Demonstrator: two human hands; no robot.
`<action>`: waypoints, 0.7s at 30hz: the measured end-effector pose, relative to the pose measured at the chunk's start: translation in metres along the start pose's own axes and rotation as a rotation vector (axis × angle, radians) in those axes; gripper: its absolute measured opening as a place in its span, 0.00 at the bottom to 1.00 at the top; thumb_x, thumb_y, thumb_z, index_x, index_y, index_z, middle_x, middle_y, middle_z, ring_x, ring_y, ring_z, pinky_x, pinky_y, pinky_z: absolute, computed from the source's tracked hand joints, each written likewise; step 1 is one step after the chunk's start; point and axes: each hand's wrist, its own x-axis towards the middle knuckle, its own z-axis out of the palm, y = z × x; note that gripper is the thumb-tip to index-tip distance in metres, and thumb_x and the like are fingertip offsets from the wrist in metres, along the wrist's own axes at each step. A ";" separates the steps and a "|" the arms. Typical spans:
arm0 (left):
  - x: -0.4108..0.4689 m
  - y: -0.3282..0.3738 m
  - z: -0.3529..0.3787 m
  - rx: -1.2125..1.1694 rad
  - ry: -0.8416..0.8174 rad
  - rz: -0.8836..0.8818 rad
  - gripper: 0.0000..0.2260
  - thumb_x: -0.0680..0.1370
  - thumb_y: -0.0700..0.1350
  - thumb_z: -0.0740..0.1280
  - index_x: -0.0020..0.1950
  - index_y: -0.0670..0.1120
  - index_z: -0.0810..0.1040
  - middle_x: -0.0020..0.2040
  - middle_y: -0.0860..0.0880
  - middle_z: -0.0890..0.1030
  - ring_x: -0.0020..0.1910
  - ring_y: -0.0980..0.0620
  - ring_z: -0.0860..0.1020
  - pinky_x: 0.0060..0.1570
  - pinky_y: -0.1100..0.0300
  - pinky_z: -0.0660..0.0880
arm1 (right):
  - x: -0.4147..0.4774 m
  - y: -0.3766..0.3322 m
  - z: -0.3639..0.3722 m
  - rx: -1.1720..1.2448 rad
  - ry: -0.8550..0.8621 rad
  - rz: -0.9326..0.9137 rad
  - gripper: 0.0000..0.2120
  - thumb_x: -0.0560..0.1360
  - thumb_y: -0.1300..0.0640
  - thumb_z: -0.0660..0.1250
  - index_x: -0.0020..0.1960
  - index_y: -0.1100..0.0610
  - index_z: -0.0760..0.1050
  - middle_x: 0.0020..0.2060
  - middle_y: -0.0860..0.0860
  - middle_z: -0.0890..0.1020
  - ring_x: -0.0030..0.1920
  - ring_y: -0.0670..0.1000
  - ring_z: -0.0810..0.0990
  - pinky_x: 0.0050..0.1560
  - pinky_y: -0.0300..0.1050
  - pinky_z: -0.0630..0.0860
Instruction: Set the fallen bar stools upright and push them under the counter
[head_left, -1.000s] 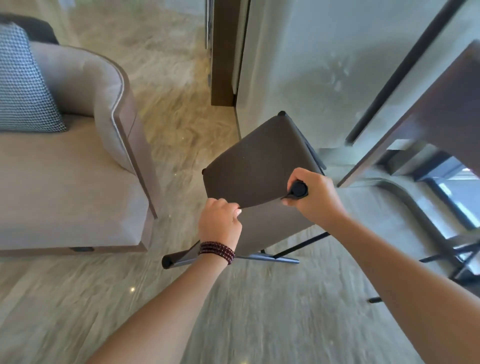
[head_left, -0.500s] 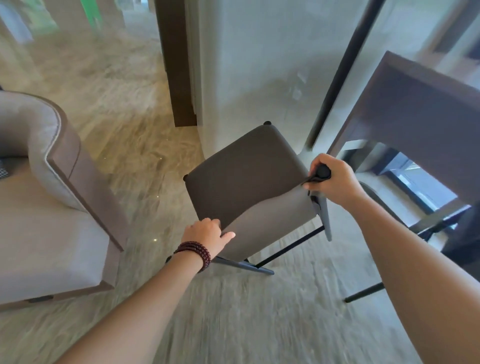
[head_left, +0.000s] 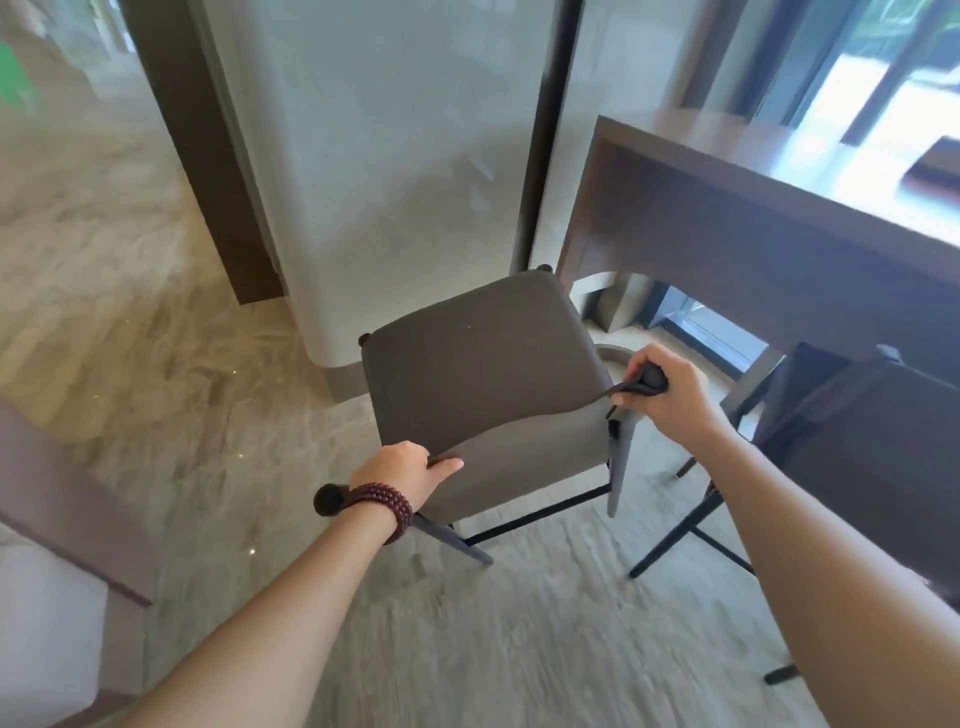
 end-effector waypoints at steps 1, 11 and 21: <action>0.003 0.006 -0.002 0.026 0.027 0.011 0.25 0.75 0.67 0.52 0.41 0.48 0.73 0.35 0.50 0.75 0.37 0.49 0.76 0.34 0.60 0.72 | -0.003 0.003 -0.007 -0.052 0.002 0.027 0.13 0.66 0.61 0.77 0.42 0.53 0.73 0.42 0.50 0.79 0.46 0.56 0.76 0.47 0.50 0.76; 0.036 0.076 -0.012 0.143 0.120 0.126 0.24 0.74 0.68 0.53 0.42 0.48 0.72 0.41 0.48 0.80 0.44 0.46 0.80 0.39 0.58 0.74 | -0.013 -0.014 0.038 -0.979 -0.162 -0.239 0.15 0.77 0.44 0.64 0.56 0.54 0.70 0.48 0.50 0.83 0.51 0.55 0.81 0.48 0.47 0.70; 0.053 0.106 -0.004 0.189 0.337 0.377 0.16 0.77 0.61 0.55 0.43 0.49 0.70 0.40 0.51 0.82 0.41 0.49 0.80 0.37 0.60 0.67 | -0.012 0.021 0.021 -0.904 0.056 0.001 0.08 0.78 0.48 0.62 0.47 0.52 0.73 0.44 0.49 0.83 0.49 0.54 0.79 0.53 0.47 0.65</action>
